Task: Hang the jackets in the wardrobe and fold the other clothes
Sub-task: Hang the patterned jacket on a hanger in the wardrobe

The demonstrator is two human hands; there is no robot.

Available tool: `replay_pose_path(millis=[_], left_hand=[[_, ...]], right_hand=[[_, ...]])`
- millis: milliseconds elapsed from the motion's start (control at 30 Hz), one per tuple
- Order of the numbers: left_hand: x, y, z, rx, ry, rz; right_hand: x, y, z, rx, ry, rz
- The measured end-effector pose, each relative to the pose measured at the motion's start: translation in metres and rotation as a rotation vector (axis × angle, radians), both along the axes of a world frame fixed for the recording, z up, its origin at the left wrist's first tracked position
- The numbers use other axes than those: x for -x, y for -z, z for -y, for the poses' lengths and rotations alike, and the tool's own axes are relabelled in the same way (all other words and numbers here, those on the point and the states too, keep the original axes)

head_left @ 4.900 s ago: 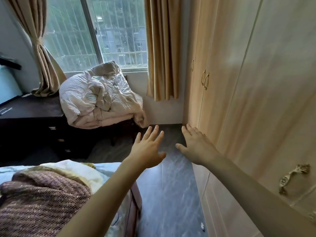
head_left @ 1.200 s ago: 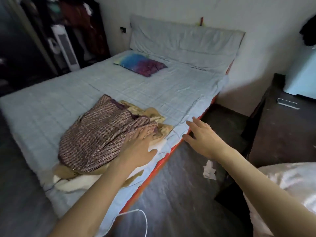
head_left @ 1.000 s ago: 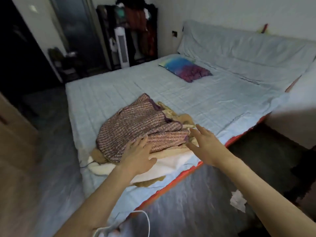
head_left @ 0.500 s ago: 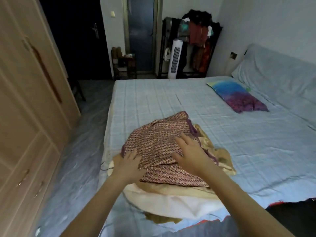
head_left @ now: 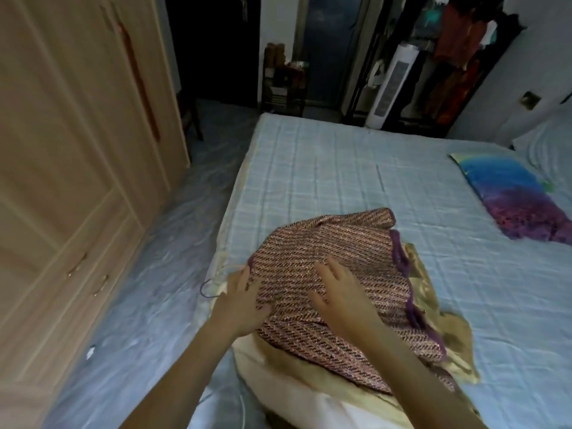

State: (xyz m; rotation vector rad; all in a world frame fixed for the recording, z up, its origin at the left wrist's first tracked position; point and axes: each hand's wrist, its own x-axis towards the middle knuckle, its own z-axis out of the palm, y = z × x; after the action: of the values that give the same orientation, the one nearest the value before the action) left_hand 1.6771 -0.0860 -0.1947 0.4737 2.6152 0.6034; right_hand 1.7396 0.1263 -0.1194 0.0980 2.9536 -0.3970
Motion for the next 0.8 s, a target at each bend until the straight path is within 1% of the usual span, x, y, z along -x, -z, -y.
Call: replay_pose_path(millis=[133, 300, 400, 500, 600, 733, 800], left_hand=[[-0.009, 0.002, 0.002, 0.001, -0.074, 0.106], [-0.010, 0.009, 0.001, 0.128, -0.152, 0.240], [-0.006, 0.027, -0.001, 0.186, -0.203, 0.257], [0.002, 0.052, -0.017, 0.226, -0.264, 0.313], [0.017, 0.083, -0.047, 0.197, -0.294, 0.383], [0.033, 0.133, -0.088, 0.139, -0.489, 0.454], [0.034, 0.161, -0.102, 0.145, -0.564, 0.489]], right_hand=[[0.027, 0.021, -0.010, -0.009, -0.083, 0.057], [0.060, 0.047, -0.008, 0.041, -0.186, 0.078], [0.074, 0.067, -0.008, 0.054, -0.261, 0.096], [0.087, 0.089, -0.019, 0.055, -0.322, 0.109], [0.102, 0.116, -0.034, 0.036, -0.404, 0.197], [0.111, 0.170, -0.044, -0.006, -0.490, 0.300], [0.117, 0.205, -0.048, -0.053, -0.528, 0.338]])
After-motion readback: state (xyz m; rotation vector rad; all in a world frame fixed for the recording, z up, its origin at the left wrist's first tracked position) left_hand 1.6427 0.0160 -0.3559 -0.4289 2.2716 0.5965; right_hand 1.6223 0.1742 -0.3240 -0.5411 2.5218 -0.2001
